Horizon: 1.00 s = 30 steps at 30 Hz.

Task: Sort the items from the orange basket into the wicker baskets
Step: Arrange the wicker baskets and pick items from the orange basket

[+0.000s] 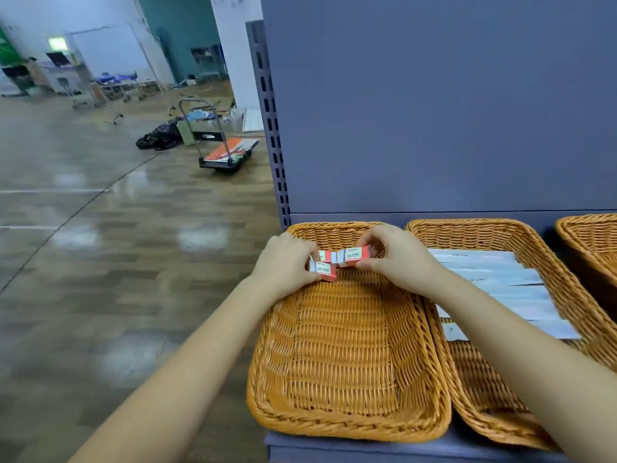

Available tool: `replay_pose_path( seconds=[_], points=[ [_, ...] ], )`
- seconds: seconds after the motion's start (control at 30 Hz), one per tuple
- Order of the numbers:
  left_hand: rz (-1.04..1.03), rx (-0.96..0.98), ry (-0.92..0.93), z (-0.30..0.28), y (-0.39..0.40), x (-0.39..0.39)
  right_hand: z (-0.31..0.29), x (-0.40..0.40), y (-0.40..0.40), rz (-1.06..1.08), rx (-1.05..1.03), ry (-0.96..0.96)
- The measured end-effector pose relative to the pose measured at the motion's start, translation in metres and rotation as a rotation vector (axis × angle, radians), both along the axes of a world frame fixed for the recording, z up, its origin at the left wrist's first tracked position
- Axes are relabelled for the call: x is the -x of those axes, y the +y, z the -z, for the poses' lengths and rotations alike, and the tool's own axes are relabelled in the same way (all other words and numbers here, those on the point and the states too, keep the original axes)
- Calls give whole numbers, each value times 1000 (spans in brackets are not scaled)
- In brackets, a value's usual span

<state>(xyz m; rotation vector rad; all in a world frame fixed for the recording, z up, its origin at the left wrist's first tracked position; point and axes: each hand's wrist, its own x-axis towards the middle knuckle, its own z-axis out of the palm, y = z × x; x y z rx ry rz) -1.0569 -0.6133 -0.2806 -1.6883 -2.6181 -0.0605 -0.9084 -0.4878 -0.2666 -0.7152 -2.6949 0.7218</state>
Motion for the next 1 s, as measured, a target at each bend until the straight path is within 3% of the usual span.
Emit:
replay_pose_path(
  seconds=[0.63,1.0],
  points=[
    [7,57,89,4,12,1,16,4,0,16,-40,-22],
    [-44,47,139,6,10,-7,15,10,1,4,-96,-129]
  ],
)
